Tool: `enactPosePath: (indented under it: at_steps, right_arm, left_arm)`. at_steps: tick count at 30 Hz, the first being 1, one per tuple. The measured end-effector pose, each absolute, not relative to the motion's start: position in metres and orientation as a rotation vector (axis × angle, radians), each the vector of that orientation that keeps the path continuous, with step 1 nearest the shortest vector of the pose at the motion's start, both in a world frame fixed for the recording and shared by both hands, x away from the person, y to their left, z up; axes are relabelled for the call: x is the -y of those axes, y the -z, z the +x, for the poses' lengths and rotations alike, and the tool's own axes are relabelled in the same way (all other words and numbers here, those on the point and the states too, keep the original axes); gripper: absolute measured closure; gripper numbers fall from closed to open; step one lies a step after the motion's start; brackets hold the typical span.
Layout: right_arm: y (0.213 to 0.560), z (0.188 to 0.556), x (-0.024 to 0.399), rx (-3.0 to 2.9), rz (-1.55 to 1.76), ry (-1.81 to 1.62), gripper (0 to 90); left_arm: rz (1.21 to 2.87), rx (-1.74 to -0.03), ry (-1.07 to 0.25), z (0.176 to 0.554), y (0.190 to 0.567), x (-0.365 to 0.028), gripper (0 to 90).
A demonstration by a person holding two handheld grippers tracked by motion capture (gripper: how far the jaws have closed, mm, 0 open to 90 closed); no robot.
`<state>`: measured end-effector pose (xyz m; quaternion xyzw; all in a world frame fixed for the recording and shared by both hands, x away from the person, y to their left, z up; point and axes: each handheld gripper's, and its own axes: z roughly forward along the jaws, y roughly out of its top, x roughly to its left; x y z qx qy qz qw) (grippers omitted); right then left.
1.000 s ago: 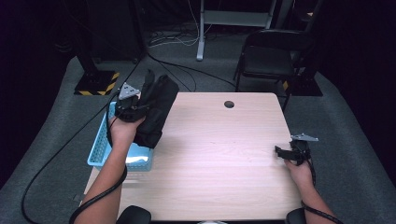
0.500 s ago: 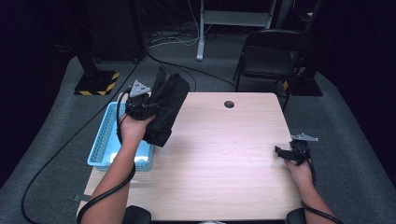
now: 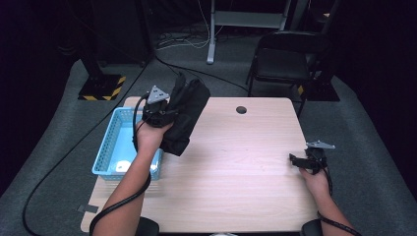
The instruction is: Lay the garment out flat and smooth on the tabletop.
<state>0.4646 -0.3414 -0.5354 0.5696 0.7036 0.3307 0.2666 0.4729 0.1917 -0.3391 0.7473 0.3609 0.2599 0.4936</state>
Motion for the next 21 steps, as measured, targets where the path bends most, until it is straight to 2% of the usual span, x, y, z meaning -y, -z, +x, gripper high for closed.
enactPosePath:
  at_steps: [21]
  right_arm:
    - [0.535, 0.465, 0.341, -1.904, 1.533, -0.894, 18.3]
  left_arm:
    - [1.855, -0.813, -0.575, 0.474, 0.354, -0.156, 73.1]
